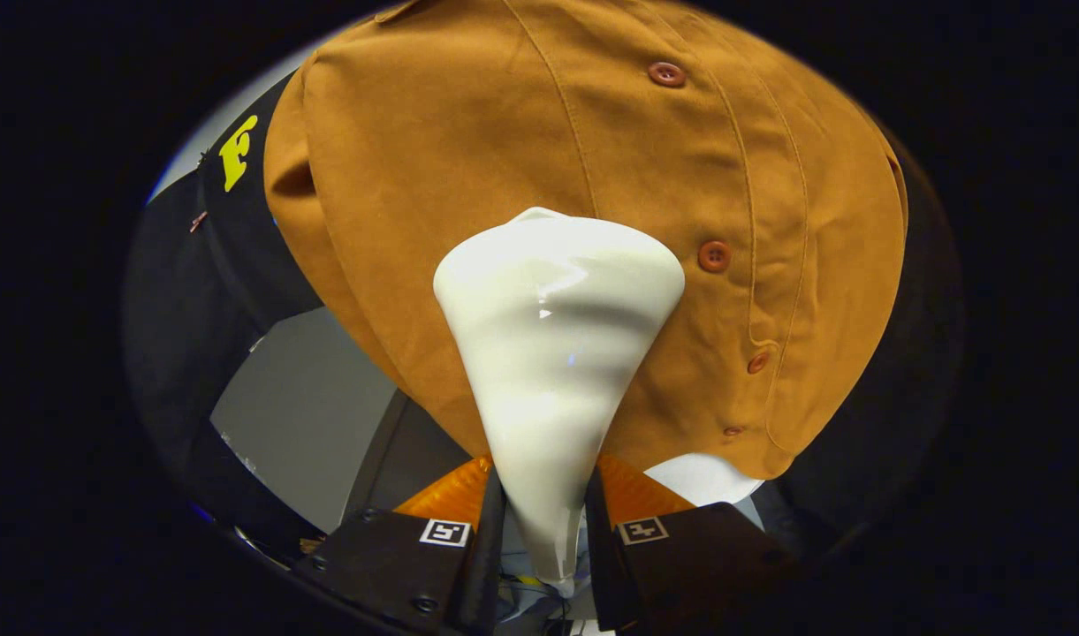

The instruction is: Iron the clothes twice with a garment steamer, once on the left side and once on the right side.

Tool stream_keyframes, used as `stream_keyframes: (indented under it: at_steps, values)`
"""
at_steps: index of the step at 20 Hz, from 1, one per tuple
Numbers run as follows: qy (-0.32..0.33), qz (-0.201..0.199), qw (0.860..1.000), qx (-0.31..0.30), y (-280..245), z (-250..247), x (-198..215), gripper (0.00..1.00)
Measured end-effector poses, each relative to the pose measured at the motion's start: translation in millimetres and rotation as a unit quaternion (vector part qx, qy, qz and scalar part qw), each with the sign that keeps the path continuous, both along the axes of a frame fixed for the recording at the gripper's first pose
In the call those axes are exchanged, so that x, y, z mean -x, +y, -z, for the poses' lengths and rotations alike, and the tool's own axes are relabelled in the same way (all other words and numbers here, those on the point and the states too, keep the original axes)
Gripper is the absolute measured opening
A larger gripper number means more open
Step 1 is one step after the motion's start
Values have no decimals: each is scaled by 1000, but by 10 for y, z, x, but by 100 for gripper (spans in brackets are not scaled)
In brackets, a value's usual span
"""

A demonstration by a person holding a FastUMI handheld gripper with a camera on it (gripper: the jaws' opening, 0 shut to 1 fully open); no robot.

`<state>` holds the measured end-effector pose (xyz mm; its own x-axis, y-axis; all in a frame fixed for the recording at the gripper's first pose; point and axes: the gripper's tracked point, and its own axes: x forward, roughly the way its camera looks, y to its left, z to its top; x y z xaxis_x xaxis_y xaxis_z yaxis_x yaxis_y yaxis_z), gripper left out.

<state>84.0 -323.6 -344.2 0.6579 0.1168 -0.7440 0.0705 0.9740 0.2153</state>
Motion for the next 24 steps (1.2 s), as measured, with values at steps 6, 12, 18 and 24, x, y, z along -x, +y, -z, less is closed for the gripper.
stream_keyframes:
  at_steps: [6, 12, 18, 24]
  values:
    - [42, 6, 999, -3, 86, 188, 191, 46]
    - [3, 0, 1000, 8, 65, -211, 359, 46]
    - [-113, 22, 992, 52, -473, -1320, 190, 46]
    - [-161, 34, 984, 71, -1088, -1782, -56, 45]
